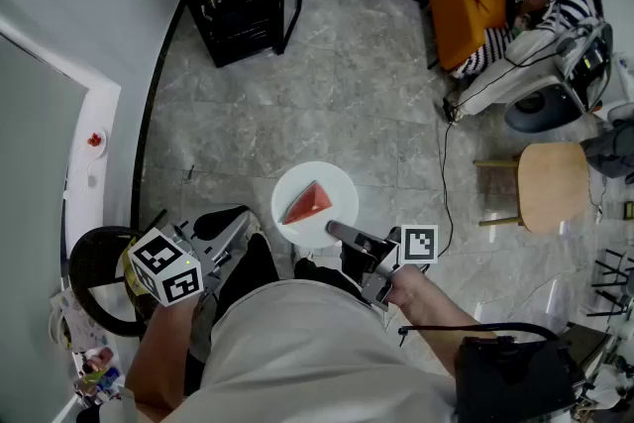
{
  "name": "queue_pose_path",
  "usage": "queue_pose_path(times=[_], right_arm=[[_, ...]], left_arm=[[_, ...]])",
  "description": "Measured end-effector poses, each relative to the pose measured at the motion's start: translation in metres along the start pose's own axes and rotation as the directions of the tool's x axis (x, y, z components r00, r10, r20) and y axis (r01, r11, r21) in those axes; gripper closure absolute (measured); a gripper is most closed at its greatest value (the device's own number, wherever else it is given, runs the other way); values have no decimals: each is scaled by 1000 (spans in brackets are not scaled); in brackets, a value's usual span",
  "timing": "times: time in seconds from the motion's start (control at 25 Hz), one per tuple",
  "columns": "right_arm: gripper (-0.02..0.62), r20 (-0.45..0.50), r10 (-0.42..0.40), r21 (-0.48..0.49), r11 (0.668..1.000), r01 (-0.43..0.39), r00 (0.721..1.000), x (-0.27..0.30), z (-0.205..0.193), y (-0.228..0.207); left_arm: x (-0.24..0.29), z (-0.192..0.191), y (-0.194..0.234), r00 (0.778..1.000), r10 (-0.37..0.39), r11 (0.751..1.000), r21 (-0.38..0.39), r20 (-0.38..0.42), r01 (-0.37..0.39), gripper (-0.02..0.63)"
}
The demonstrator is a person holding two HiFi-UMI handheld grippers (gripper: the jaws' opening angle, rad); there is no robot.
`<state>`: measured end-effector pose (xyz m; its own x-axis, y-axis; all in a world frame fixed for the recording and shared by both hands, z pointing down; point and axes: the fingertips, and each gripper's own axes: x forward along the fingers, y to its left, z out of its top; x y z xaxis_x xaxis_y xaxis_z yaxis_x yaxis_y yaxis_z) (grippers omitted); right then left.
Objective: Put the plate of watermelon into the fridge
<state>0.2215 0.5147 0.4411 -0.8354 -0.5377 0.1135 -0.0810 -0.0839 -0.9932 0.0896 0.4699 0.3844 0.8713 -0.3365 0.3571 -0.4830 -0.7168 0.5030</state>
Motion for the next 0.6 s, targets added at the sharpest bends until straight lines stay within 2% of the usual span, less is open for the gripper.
queue_pose_path(times=[0.32, 0.6], right_arm=[[567, -18, -9, 1, 1000, 9, 1000, -9, -4, 1], [569, -55, -46, 3, 999, 47, 997, -13, 5, -9]], left_arm=[[4, -3, -15, 1000, -9, 1000, 3, 2, 9, 594], [8, 2, -18, 1000, 15, 1000, 12, 8, -15, 594]])
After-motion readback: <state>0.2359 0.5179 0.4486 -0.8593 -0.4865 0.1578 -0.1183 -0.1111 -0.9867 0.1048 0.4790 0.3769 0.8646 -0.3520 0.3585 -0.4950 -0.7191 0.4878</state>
